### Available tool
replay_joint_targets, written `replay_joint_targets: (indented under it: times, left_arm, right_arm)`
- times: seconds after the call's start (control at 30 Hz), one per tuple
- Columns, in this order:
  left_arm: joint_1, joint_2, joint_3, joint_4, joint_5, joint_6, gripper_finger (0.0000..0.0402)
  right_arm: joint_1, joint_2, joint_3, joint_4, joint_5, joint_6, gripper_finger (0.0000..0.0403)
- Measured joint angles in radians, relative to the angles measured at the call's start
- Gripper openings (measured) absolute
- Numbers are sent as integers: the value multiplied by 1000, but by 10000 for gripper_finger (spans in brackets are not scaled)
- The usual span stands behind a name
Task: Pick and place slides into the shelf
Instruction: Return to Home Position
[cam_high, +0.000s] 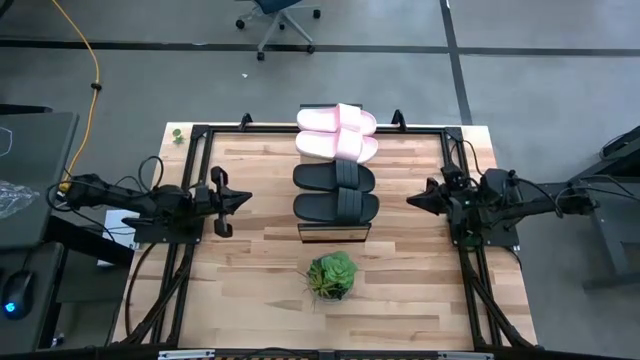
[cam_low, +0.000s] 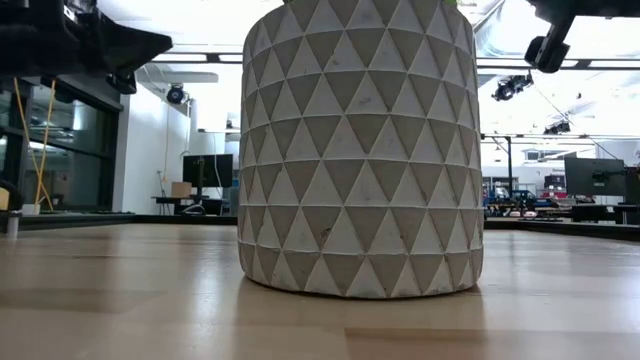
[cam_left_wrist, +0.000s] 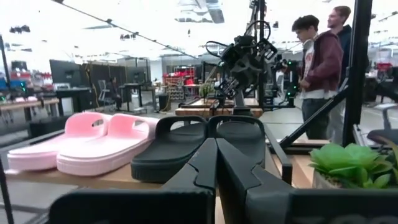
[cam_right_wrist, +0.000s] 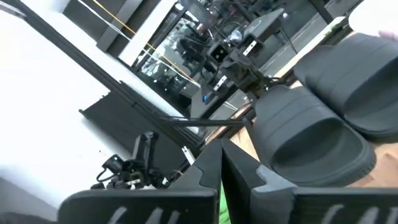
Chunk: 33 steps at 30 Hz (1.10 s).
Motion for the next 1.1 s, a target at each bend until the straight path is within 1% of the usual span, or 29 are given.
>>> replay_joint_targets:
  times: [0.1, 0.13, 0.2, 0.27, 0.33, 0.4, 0.47, 0.57, 0.73, 0.83, 0.97, 1.1]
  left_arm:
    - [0, -9, 0, 3, 12, 30, 0]
    - [0, -15, 0, 2, 26, 35, 0]
    - [0, -22, 0, -5, 62, 40, 0]
    - [0, -22, 0, -36, 76, 29, 0]
    - [0, -21, 0, -77, 77, 8, 0]
    - [0, -22, 0, -107, 78, -27, 0]
    - [0, -21, -1, -122, 78, -75, 0]
    - [0, -22, 0, -120, 77, -93, 0]
    - [0, -22, 0, -131, 77, -57, 0]
    - [0, -22, 0, -149, 74, -56, 1]
    - [0, -20, 0, -184, 74, -55, 1]
    - [0, -20, 0, -208, 74, -55, 1]
  right_arm:
    - [-3, 0, 2, 27, -1, -5, 0]
    - [-10, -1, 8, 44, -2, -30, 0]
    - [-31, -9, 40, 97, -4, -127, 0]
    - [-52, -28, 99, 136, -24, -215, 0]
    - [-65, -57, 186, 112, -58, -297, 0]
    - [-69, -91, 266, 24, -70, -387, 0]
    - [-69, -113, 275, -20, -41, -428, 0]
    - [-69, -132, 187, -15, -8, -462, 0]
    - [-69, -181, -17, 264, 1, -476, 0]
    - [-69, -204, -118, 376, 1, -463, 0]
    - [-69, -217, -207, 506, 0, -424, 0]
    - [-69, -218, -270, 631, 7, -450, 0]
